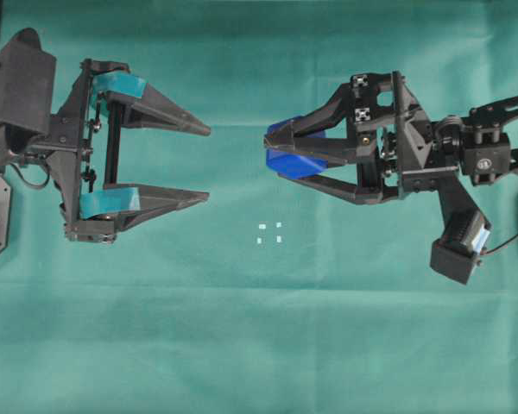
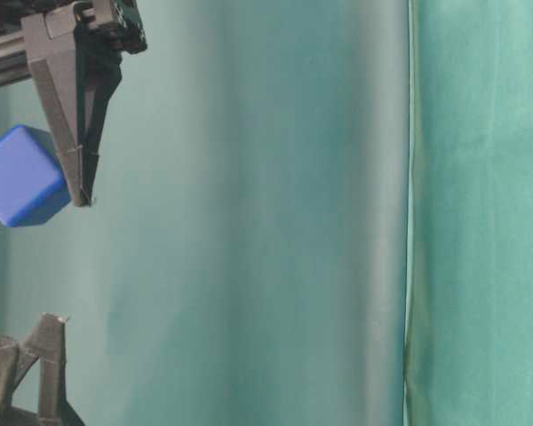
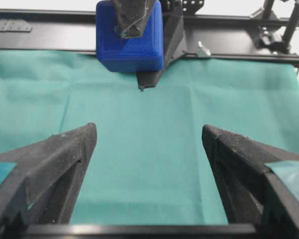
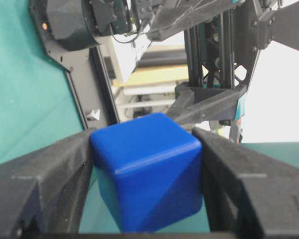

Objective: Handover the blue block to the right arm after grasping it with the left arm, then place it in the designated position.
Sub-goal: 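Open the left gripper and pull the right gripper away with the cube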

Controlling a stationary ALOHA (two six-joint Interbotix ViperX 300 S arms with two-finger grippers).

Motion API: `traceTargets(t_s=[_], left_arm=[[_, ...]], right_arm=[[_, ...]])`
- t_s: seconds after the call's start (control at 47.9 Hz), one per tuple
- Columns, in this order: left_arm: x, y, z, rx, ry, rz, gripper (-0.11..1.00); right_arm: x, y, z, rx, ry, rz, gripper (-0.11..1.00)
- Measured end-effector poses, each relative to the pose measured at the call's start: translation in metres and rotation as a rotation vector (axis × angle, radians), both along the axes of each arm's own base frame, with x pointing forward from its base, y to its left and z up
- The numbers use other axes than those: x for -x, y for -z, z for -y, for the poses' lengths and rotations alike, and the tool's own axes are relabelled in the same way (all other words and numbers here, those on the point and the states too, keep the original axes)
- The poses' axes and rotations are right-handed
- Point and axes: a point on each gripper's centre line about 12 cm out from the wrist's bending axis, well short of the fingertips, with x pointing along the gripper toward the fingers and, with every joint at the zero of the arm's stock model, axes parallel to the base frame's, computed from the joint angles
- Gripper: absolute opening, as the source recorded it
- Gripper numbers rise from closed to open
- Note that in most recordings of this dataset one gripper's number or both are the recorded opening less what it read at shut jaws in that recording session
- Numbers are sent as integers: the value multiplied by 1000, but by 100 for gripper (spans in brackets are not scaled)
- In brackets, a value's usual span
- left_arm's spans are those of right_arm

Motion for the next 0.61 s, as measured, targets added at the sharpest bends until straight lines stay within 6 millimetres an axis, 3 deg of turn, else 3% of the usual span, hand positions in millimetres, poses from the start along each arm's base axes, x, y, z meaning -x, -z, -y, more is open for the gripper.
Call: traceTargets(t_s=[0.23,0.606], left_arm=[[0,1,0,-2,-1,-9,100],[0,2,0,0,-2,-12,100]], right_arm=[[0,0,0,-121,20,0,64],[0,-1,-2,-660,108,-9,64]])
